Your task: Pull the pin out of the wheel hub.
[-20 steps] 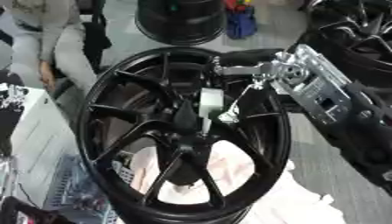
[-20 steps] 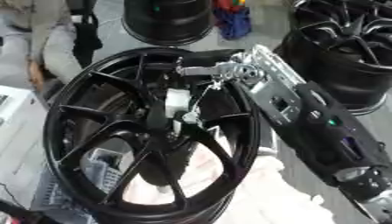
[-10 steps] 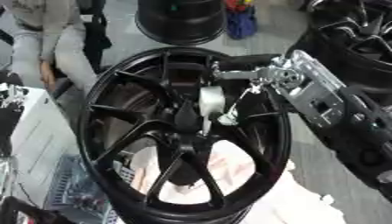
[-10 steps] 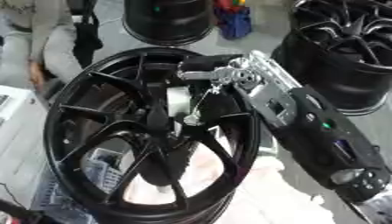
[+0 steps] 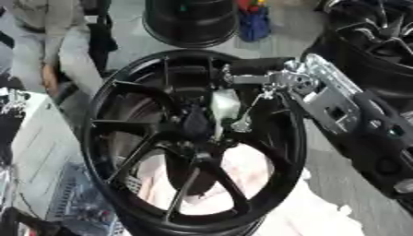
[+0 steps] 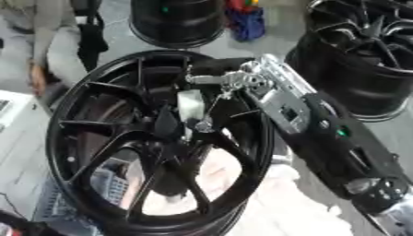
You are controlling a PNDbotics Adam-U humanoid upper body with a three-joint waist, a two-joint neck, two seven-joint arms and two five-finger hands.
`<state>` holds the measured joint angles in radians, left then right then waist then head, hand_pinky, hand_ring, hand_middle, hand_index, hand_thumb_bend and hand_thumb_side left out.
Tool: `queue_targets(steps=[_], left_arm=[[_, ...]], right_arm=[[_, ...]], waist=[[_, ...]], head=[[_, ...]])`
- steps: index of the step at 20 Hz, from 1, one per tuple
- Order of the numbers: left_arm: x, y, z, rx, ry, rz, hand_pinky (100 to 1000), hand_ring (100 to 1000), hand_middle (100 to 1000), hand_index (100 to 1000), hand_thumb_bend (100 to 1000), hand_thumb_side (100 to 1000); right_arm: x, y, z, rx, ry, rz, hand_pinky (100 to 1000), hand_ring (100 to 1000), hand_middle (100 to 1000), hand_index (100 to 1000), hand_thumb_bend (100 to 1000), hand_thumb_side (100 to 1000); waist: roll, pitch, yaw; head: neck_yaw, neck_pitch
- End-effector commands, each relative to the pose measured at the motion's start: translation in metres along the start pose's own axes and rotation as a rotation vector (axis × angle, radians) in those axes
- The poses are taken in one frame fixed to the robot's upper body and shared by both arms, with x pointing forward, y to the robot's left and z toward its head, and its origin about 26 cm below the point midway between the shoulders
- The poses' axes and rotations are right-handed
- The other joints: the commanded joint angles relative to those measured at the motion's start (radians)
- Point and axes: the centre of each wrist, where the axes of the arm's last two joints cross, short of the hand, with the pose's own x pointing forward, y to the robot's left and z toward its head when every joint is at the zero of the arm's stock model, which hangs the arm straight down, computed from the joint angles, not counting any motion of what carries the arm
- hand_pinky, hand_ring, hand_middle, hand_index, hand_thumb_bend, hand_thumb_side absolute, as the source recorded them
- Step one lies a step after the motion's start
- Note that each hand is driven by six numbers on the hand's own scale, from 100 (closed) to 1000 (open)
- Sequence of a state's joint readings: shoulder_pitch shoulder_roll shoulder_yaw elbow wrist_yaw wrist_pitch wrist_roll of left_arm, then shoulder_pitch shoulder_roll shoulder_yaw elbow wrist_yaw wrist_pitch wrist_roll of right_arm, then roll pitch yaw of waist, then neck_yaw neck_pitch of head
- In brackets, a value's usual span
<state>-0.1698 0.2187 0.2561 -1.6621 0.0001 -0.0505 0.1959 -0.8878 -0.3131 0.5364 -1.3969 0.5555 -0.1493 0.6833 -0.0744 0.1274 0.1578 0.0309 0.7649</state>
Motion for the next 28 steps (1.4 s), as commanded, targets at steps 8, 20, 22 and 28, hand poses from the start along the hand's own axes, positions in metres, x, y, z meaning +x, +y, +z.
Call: queue_targets(steps=[8, 20, 22, 28], left_arm=[[0.007, 0.003, -0.006, -0.001, -0.029, -0.012, 815, 608, 729, 777, 224, 451], [0.005, 0.008, -0.005, 0.005, -0.021, -0.026, 814, 607, 728, 776, 224, 450], [0.004, 0.01, -0.004, 0.013, -0.019, -0.032, 814, 608, 728, 776, 224, 450], [0.002, 0.016, -0.002, 0.04, -0.011, -0.043, 814, 608, 728, 776, 224, 449]], right_arm=[[0.016, -0.037, 0.026, -0.122, -0.033, 0.059, 395, 337, 451, 601, 100, 100], [0.02, -0.081, 0.082, -0.273, -0.008, 0.076, 393, 329, 442, 594, 100, 100], [0.02, -0.084, 0.102, -0.314, -0.002, 0.063, 397, 329, 441, 592, 100, 100], [0.015, -0.073, 0.193, -0.5, 0.128, 0.02, 416, 337, 445, 595, 100, 100]], waist=[[0.011, -0.013, -0.005], [0.001, -0.029, -0.026], [-0.004, -0.035, -0.037], [-0.005, -0.044, -0.071]], head=[[0.002, 0.005], [0.014, 0.005], [0.026, 0.005], [0.059, 0.005]])
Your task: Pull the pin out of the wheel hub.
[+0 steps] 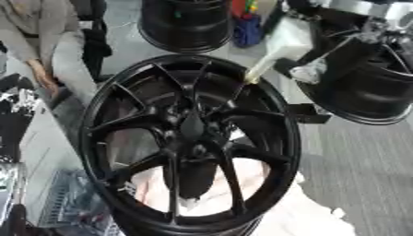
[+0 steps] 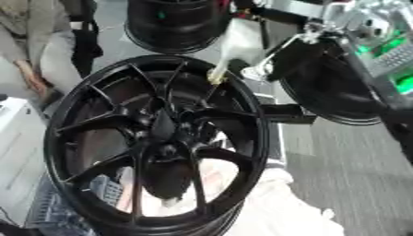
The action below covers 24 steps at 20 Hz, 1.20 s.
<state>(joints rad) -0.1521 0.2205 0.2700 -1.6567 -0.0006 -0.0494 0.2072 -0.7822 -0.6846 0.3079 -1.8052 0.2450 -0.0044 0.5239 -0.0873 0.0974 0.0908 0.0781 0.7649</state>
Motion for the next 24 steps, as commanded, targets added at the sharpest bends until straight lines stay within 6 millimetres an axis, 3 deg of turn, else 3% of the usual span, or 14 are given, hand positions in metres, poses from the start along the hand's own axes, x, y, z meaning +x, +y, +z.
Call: queue_targets(steps=[1, 4, 7, 11, 16, 18, 19, 21, 24], left_arm=[[0.007, 0.01, -0.006, 0.019, -0.032, -0.029, 814, 608, 728, 776, 224, 449], [0.006, 0.011, -0.005, 0.035, -0.027, -0.028, 814, 608, 728, 776, 223, 449], [0.006, 0.013, -0.005, 0.049, -0.028, -0.027, 814, 608, 728, 776, 223, 449], [0.006, 0.014, -0.005, 0.063, -0.029, -0.023, 814, 609, 729, 776, 223, 449], [0.007, 0.016, -0.005, 0.081, -0.031, -0.025, 814, 608, 729, 776, 223, 449], [0.006, 0.017, -0.004, 0.087, -0.026, -0.026, 814, 608, 729, 776, 222, 450], [0.005, 0.017, -0.004, 0.088, -0.024, -0.027, 814, 609, 729, 776, 222, 450], [0.005, 0.018, -0.004, 0.089, -0.025, -0.026, 814, 609, 729, 776, 222, 449], [0.005, 0.018, -0.004, 0.092, -0.024, -0.023, 814, 609, 729, 776, 222, 450]], right_arm=[[0.003, -0.03, 0.051, -0.134, 0.09, 0.065, 421, 341, 445, 593, 100, 100], [-0.007, -0.024, 0.096, -0.235, 0.249, 0.086, 423, 341, 444, 592, 100, 100], [-0.022, -0.004, 0.133, -0.331, 0.411, 0.087, 453, 358, 439, 589, 100, 100], [-0.039, 0.046, 0.183, -0.481, 0.653, 0.071, 558, 410, 455, 593, 100, 100], [-0.038, 0.114, 0.238, -0.655, 1.04, 0.044, 610, 445, 487, 612, 115, 100], [-0.038, 0.135, 0.253, -0.698, 1.192, 0.026, 682, 528, 588, 729, 186, 100], [-0.04, 0.144, 0.261, -0.716, 1.263, 0.02, 776, 673, 746, 878, 335, 197], [-0.046, 0.155, 0.273, -0.767, 1.392, 0.035, 851, 786, 848, 928, 436, 295], [-0.053, 0.157, 0.28, -0.891, 1.489, 0.115, 889, 835, 896, 935, 484, 344]], waist=[[0.01, -0.014, -0.011], [0.019, -0.012, -0.029], [0.028, -0.009, -0.05], [0.035, -0.003, -0.069], [0.043, 0.001, -0.084], [0.045, 0.0, -0.09], [0.046, -0.001, -0.093], [0.049, -0.002, -0.097], [0.056, -0.003, -0.097]], head=[[0.018, 0.005], [0.032, 0.005], [0.035, 0.005], [0.023, 0.005], [-0.007, 0.005], [-0.018, 0.005], [-0.021, 0.005], [-0.026, 0.005], [-0.034, 0.005]])
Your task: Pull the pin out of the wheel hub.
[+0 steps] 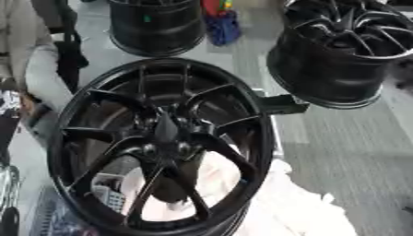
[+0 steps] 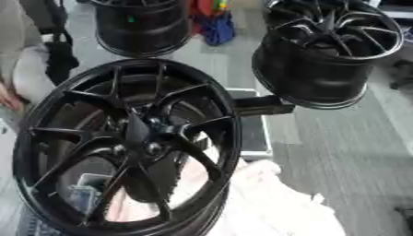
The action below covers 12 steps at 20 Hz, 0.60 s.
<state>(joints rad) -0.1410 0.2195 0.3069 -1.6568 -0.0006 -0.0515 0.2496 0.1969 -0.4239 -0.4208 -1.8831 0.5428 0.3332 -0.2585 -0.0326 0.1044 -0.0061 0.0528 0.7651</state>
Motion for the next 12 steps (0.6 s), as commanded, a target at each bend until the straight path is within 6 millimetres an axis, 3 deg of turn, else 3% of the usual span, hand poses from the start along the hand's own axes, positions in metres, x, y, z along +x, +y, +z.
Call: queue_targets(steps=[1, 6, 12], left_arm=[[0.007, 0.006, -0.005, 0.013, -0.031, -0.012, 814, 609, 729, 776, 222, 450], [0.008, 0.005, -0.006, 0.013, -0.032, -0.008, 814, 609, 730, 776, 223, 450], [0.008, 0.003, -0.006, 0.01, -0.034, -0.002, 813, 609, 730, 777, 221, 450]], right_arm=[[-0.004, -0.007, -0.009, -0.169, 0.057, 0.022, 892, 845, 903, 934, 485, 341], [0.007, -0.007, -0.016, -0.299, 0.061, -0.044, 881, 827, 890, 924, 482, 330], [0.022, -0.004, -0.014, -0.289, -0.001, -0.135, 818, 772, 845, 898, 390, 216]], waist=[[0.003, -0.009, 0.0], [0.006, -0.007, 0.004], [0.009, -0.005, 0.009]], head=[[-0.011, 0.005], [-0.021, 0.005], [-0.018, 0.005]])
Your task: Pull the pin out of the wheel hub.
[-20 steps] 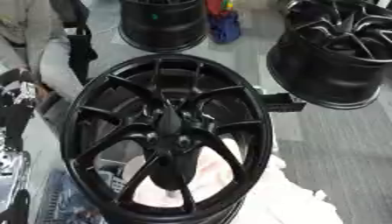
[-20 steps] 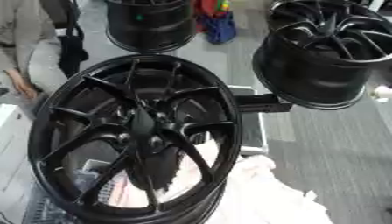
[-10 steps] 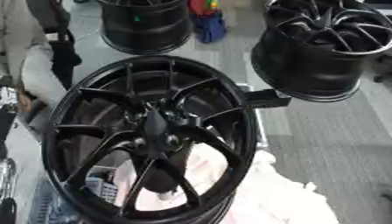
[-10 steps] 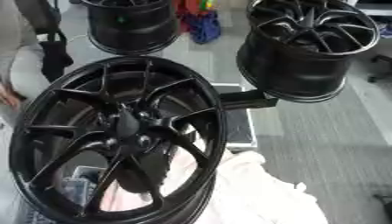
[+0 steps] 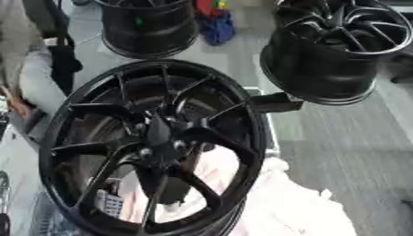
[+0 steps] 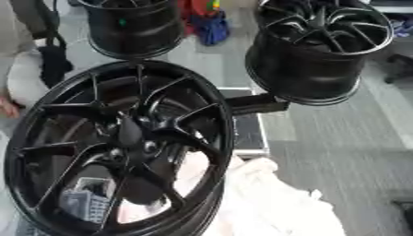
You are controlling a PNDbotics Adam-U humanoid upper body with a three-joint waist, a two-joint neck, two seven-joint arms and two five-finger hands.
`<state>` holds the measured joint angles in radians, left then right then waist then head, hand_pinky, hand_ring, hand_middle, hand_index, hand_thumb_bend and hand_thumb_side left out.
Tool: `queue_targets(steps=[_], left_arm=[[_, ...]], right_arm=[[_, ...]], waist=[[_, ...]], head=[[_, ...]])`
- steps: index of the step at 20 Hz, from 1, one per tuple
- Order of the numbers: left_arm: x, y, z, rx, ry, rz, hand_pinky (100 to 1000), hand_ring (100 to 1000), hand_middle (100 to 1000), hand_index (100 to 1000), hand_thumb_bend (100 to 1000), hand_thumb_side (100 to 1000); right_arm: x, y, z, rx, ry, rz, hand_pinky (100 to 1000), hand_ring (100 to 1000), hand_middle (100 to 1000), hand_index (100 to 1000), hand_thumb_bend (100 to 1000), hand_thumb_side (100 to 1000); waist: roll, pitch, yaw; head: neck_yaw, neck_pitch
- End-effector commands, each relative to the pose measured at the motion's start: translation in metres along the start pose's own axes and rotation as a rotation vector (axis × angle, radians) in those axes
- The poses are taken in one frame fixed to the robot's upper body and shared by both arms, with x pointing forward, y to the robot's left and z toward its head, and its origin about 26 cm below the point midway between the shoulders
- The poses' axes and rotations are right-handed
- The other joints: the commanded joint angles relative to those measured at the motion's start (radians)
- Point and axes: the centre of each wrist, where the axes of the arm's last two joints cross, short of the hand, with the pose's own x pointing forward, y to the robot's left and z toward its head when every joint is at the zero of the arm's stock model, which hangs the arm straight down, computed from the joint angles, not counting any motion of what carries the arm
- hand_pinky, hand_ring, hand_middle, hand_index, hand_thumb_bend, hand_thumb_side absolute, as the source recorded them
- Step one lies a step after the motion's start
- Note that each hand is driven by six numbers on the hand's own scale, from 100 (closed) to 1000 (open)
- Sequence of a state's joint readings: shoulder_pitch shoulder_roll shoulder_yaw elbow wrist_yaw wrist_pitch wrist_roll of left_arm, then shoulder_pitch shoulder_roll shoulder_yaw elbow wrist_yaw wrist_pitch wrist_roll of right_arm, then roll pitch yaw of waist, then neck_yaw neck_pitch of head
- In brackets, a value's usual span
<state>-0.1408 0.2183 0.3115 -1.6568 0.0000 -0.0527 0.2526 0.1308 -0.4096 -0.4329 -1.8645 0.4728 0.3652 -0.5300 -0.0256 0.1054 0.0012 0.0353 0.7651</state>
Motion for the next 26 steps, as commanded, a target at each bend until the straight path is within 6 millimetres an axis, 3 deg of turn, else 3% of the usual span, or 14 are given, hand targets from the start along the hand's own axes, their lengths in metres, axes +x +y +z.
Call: queue_targets(steps=[1, 7, 14, 22, 24, 26], left_arm=[[0.009, 0.002, -0.006, 0.001, -0.035, -0.001, 813, 609, 730, 777, 221, 450], [0.01, -0.005, -0.006, -0.009, -0.038, 0.018, 813, 610, 732, 777, 220, 448], [0.01, -0.012, -0.005, -0.019, -0.036, 0.039, 813, 611, 737, 786, 220, 444], [0.007, -0.019, 0.0, -0.039, -0.022, 0.05, 812, 615, 742, 788, 215, 440], [0.005, -0.02, 0.001, -0.04, -0.017, 0.051, 812, 612, 741, 787, 213, 417], [0.003, -0.02, 0.003, -0.04, -0.007, 0.051, 812, 611, 741, 787, 211, 439]], right_arm=[[0.016, -0.004, -0.003, -0.005, -0.065, -0.066, 801, 748, 832, 881, 381, 207], [0.043, 0.01, 0.015, 0.083, -0.17, -0.337, 748, 671, 757, 784, 327, 134], [0.064, 0.043, 0.048, 0.304, -0.239, -0.634, 730, 635, 727, 761, 290, 100], [0.08, 0.067, 0.07, 0.454, -0.249, -0.773, 719, 604, 705, 753, 229, 100], [0.08, 0.07, 0.073, 0.468, -0.242, -0.785, 717, 599, 696, 750, 275, 100], [0.08, 0.073, 0.077, 0.491, -0.239, -0.789, 718, 597, 696, 747, 216, 100]], waist=[[0.003, -0.006, 0.002], [0.011, 0.002, 0.014], [0.018, 0.019, 0.034], [0.017, 0.036, 0.046], [0.018, 0.039, 0.049], [0.019, 0.041, 0.05]], head=[[0.002, 0.005], [0.038, 0.005], [0.071, 0.005], [0.102, 0.005], [0.108, 0.005], [0.113, 0.005]])
